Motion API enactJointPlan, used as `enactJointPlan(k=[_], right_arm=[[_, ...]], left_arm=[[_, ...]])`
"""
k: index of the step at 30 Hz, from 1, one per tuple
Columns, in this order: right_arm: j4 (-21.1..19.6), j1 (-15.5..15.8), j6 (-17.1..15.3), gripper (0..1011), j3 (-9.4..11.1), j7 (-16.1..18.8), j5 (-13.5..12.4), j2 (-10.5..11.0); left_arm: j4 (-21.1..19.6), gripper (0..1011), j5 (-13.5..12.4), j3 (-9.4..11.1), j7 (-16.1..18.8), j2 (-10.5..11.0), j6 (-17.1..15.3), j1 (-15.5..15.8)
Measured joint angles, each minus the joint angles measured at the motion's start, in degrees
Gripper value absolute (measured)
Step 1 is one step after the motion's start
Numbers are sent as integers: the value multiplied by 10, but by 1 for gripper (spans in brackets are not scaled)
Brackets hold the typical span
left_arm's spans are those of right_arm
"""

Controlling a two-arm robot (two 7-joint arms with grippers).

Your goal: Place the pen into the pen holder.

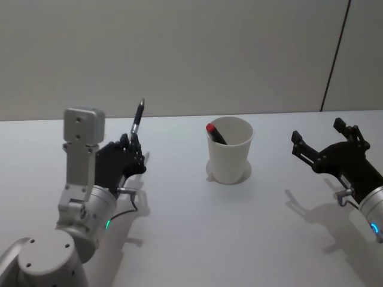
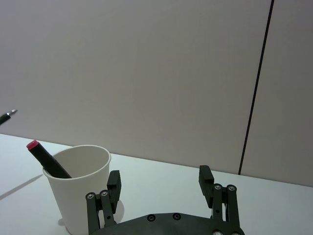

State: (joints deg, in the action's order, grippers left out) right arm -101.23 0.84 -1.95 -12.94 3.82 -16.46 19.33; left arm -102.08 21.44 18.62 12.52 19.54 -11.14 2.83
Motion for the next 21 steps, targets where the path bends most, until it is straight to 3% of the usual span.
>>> enactJointPlan(k=[13,15,21], right_arm=[[0,0,0,1001,0,0,0,0],[0,0,0,1001,0,0,0,0],[0,0,0,1001,0,0,0,0]], left_arm=[[-1,144,11,-23,-53,24,122,-12],[1,144,19,-28,-78,30,152,-14],[5,144,36,-34,-119,37,187,-14]])
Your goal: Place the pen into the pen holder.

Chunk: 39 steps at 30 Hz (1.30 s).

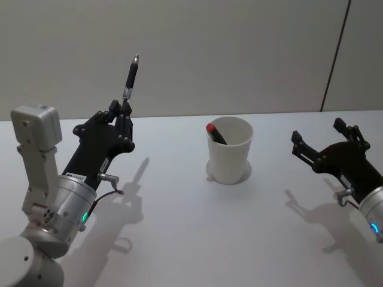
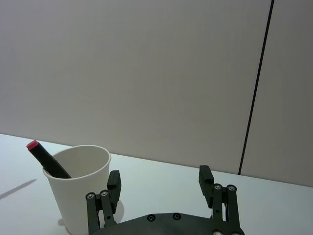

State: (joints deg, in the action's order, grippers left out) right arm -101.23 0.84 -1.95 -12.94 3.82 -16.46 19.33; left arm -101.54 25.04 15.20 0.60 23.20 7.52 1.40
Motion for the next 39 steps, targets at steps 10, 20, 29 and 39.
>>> enactJointPlan(k=[10,20,29,39], right_arm=[[0,0,0,1001,0,0,0,0],[0,0,0,1001,0,0,0,0],[0,0,0,1001,0,0,0,0],[0,0,0,1001,0,0,0,0]], left_arm=[[10,144,34,-6,-96,7,42,4],[24,144,61,-5,-192,6,53,16],[41,144,77,3,-277,-1,48,33],[65,144,85,16,-360,-15,34,54]])
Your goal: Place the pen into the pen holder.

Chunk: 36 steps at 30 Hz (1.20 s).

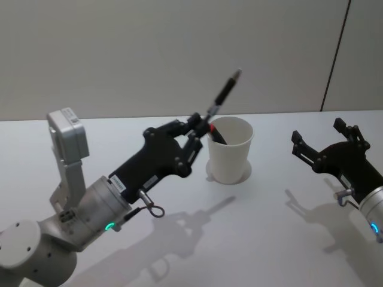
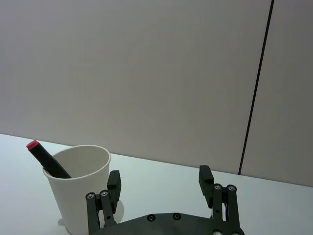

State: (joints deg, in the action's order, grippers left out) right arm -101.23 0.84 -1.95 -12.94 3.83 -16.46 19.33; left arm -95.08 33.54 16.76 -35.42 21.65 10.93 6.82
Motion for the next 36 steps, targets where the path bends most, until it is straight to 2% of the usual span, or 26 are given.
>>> enactJointPlan(k=[8,15,24,36], right_arm=[[0,0,0,1001,0,0,0,0],[0,0,0,1001,0,0,0,0],[0,0,0,1001,0,0,0,0],[0,0,0,1001,0,0,0,0]], left_arm=[[32,144,-1,17,-78,-19,-18,24],[59,144,-8,30,-125,-35,-29,41],[81,144,-18,42,-153,-48,-32,55],[93,144,-25,49,-166,-56,-33,63]])
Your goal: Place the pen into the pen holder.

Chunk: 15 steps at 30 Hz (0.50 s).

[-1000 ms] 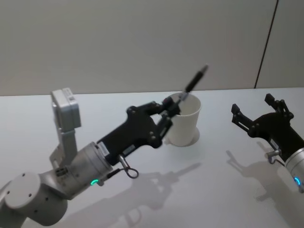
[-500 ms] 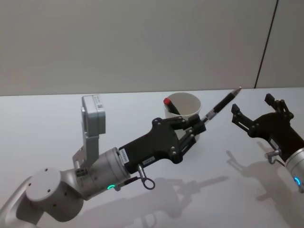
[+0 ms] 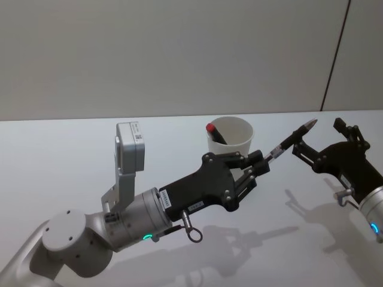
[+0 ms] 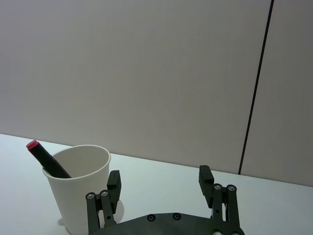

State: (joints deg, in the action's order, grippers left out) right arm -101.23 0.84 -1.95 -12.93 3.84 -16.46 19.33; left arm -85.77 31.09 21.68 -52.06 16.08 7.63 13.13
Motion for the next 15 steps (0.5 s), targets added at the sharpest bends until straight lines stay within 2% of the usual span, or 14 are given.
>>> enactJointPlan(k=[8,15], right_arm=[[-2,3,0,1001,3,17,-11,5],[-14,13,1,1001,14,52,-43,23]], left_arm=[[4,144,-2,2,-5,-2,0,2],[6,144,-2,3,-7,-3,-1,4]])
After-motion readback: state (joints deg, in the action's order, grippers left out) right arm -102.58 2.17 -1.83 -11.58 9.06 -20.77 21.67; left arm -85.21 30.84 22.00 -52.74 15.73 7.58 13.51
